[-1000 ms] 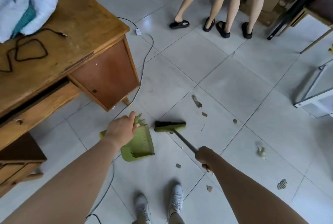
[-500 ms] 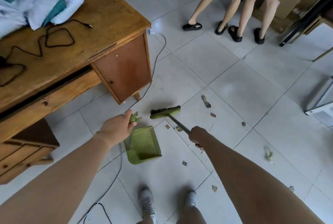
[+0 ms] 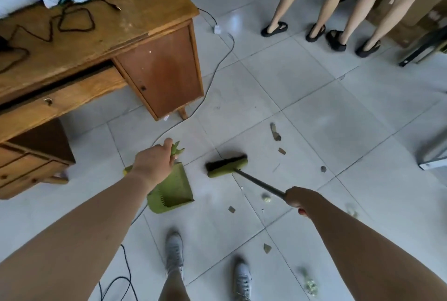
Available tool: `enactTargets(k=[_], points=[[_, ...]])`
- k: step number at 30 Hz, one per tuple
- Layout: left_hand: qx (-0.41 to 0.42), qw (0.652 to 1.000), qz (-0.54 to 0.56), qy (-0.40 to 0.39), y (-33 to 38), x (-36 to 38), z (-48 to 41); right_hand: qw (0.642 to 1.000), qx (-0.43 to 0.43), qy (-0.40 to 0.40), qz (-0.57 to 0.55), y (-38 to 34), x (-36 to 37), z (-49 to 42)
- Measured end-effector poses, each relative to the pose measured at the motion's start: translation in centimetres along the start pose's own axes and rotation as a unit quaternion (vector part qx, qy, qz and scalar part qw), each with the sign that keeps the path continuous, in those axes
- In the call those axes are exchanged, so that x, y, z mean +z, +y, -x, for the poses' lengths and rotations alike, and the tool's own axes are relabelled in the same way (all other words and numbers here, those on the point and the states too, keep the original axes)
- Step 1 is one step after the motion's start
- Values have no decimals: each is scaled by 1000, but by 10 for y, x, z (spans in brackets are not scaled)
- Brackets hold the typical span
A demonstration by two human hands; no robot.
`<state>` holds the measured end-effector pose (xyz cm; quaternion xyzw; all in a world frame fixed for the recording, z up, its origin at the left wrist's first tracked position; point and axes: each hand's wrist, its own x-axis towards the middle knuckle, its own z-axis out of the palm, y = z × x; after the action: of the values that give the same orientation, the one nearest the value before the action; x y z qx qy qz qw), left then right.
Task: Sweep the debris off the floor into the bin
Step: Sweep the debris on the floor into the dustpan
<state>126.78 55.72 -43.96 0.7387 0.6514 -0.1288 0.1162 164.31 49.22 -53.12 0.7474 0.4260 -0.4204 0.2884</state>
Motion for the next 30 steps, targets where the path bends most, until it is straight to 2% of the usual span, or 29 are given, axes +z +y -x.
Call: enactTargets(k=[8, 13, 18, 23, 27, 30], points=[[-1, 999, 5, 40, 92, 3, 19, 998, 33, -34, 33, 128, -3, 4], [10, 998, 32, 53, 123, -7, 25, 995, 47, 28, 78, 158, -27, 52], [24, 997, 52, 53, 141, -11, 34, 990, -11, 81, 112, 144, -38, 56], [23, 996, 58, 63, 143, -13, 48, 973, -53, 106, 200, 118, -48, 66], [9, 996, 53, 75, 126, -14, 68, 946, -92, 121, 286, 97, -52, 80], [8, 996, 30, 81, 99, -17, 90, 942, -103, 107, 302, 77, -47, 92]])
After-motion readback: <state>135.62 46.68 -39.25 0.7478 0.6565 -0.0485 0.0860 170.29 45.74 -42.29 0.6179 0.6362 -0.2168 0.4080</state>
